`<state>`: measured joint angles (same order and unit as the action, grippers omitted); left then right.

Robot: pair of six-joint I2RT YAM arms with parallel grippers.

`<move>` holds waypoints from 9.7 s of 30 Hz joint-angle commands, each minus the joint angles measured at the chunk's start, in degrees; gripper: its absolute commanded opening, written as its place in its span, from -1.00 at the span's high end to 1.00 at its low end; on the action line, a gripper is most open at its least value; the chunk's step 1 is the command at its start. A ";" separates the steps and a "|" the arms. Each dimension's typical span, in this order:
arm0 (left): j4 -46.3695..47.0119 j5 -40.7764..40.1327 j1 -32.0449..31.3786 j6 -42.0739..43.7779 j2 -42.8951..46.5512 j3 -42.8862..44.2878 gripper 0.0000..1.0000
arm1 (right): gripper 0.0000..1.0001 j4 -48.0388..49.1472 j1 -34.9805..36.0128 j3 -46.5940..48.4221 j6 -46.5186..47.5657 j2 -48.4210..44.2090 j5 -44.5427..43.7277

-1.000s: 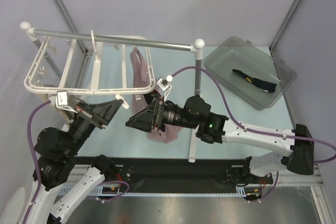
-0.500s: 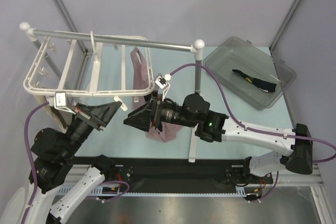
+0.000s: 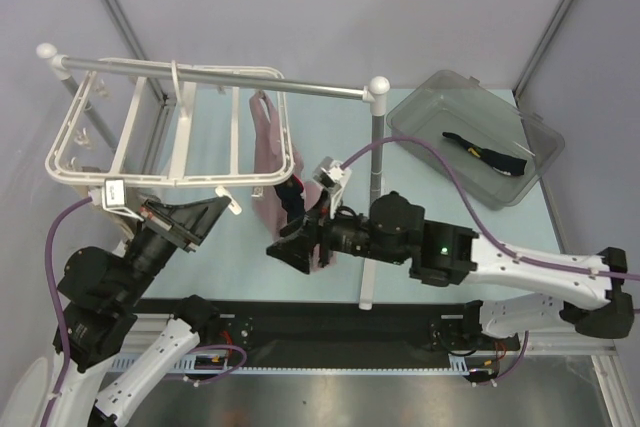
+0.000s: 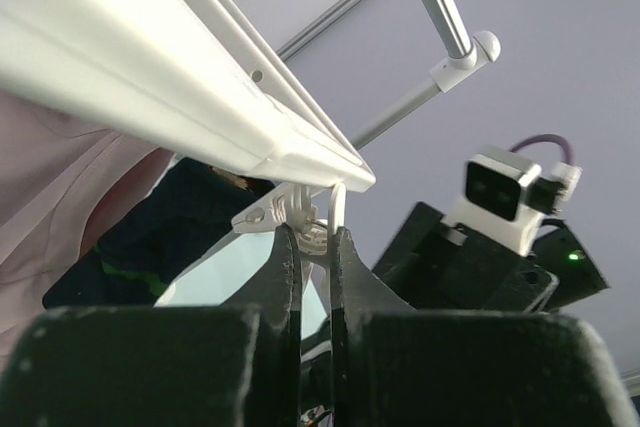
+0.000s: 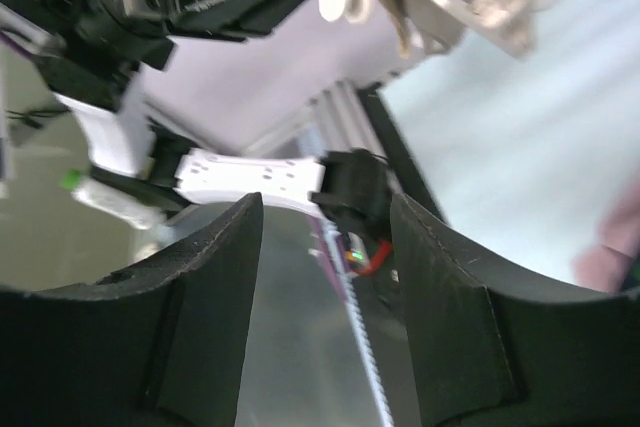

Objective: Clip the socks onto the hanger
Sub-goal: Open the clamp at the hanger, then pick up the sock from the bin, then clamp the sock onto the hanger.

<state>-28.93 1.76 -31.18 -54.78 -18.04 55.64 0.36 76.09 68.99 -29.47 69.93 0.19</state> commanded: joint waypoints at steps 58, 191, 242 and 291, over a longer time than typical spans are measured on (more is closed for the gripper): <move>-2.89 0.00 -0.11 1.43 -0.41 1.93 1.00 | -0.31 -60.48 -84.36 40.43 -55.16 52.67 -47.73; -7.37 -4.75 -0.20 1.17 2.22 2.55 1.00 | 1.00 21.26 13.46 -1.32 33.26 10.40 -38.86; -7.11 -3.43 -0.20 0.12 1.96 2.63 1.00 | 1.00 22.84 11.36 6.59 33.78 16.47 -32.88; -26.70 2.98 -0.29 2.05 21.64 4.04 -0.90 | 0.27 18.90 7.58 12.04 27.72 26.30 -30.25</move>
<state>-53.23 1.45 -31.18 -52.53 -0.25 60.12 19.94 84.09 77.23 0.05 95.59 -29.47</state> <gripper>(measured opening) 0.947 0.331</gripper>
